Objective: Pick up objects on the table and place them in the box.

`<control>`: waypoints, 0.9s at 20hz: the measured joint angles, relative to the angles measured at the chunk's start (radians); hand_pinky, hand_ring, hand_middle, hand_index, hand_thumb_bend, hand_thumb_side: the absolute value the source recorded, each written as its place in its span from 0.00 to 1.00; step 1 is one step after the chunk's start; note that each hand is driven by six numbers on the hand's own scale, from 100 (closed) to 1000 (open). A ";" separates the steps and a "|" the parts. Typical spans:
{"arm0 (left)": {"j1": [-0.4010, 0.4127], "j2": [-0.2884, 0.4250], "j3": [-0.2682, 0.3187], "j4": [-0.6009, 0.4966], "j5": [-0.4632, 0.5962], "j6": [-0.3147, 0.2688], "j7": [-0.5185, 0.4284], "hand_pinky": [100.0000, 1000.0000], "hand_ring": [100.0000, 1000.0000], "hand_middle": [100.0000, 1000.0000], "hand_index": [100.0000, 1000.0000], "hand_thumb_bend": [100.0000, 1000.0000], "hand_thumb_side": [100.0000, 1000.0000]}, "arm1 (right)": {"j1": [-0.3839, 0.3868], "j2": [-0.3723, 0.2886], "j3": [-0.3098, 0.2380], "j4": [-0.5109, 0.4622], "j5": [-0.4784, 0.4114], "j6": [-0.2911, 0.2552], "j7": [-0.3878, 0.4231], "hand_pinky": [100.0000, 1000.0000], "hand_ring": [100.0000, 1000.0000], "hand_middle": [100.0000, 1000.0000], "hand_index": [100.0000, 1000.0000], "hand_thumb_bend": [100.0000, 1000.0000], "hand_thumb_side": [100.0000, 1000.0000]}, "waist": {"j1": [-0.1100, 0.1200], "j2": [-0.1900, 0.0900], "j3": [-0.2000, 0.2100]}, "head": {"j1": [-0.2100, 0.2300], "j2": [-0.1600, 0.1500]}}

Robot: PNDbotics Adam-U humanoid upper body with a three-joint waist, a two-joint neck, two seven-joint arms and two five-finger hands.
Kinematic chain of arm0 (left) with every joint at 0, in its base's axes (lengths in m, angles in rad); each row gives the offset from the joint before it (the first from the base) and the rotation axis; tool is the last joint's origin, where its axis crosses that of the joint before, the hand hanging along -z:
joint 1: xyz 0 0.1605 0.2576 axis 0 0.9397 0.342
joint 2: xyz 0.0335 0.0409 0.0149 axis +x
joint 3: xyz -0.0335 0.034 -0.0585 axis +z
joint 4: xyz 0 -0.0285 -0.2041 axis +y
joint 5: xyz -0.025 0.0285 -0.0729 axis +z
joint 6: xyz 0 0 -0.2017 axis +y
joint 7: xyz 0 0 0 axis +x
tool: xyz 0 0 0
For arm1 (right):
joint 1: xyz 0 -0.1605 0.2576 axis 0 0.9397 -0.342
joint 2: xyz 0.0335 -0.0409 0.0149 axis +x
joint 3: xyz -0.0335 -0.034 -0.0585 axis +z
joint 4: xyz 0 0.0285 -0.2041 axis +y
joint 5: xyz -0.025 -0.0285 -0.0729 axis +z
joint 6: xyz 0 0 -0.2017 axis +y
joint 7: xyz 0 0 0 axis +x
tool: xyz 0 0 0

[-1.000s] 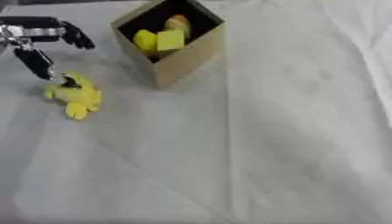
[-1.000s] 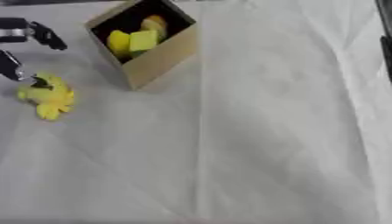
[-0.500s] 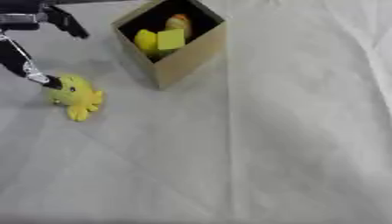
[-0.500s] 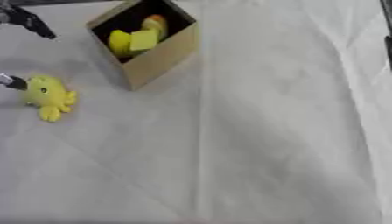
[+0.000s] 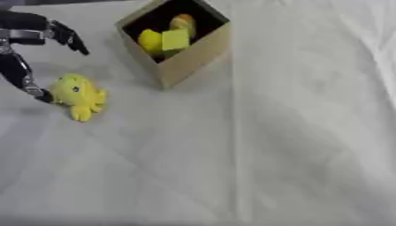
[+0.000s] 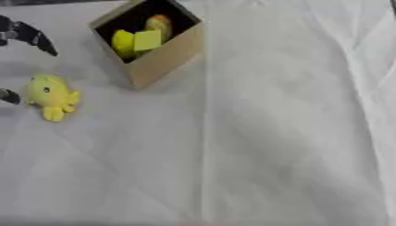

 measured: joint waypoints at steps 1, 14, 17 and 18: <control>-0.005 -0.008 -0.003 0.018 -0.012 -0.002 0.002 0.84 0.83 0.78 0.86 0.71 0.00 | 0.002 0.000 0.000 -0.001 -0.001 0.001 -0.001 0.87 0.82 0.58 0.80 0.00 0.40 | -0.001 0.001 0.000 | 0.001 0.000; -0.060 -0.107 -0.030 0.185 -0.077 -0.041 0.041 0.76 0.71 0.61 0.73 0.48 0.00 | 0.008 0.000 -0.007 -0.012 -0.009 0.008 -0.012 0.87 0.82 0.58 0.80 0.00 0.42 | -0.007 0.005 0.000 | 0.005 0.000; -0.067 -0.118 -0.030 0.194 -0.092 -0.068 0.068 0.72 0.64 0.52 0.58 0.26 0.00 | 0.014 0.000 -0.011 -0.017 -0.009 0.010 -0.014 0.87 0.82 0.58 0.80 0.00 0.41 | -0.008 0.005 0.000 | 0.005 0.000; -0.067 -0.120 -0.029 0.194 -0.097 -0.080 0.080 0.71 0.62 0.51 0.55 0.20 0.00 | 0.014 0.000 -0.012 -0.018 -0.009 0.010 -0.014 0.87 0.82 0.58 0.80 0.00 0.41 | -0.009 0.005 0.000 | 0.005 0.000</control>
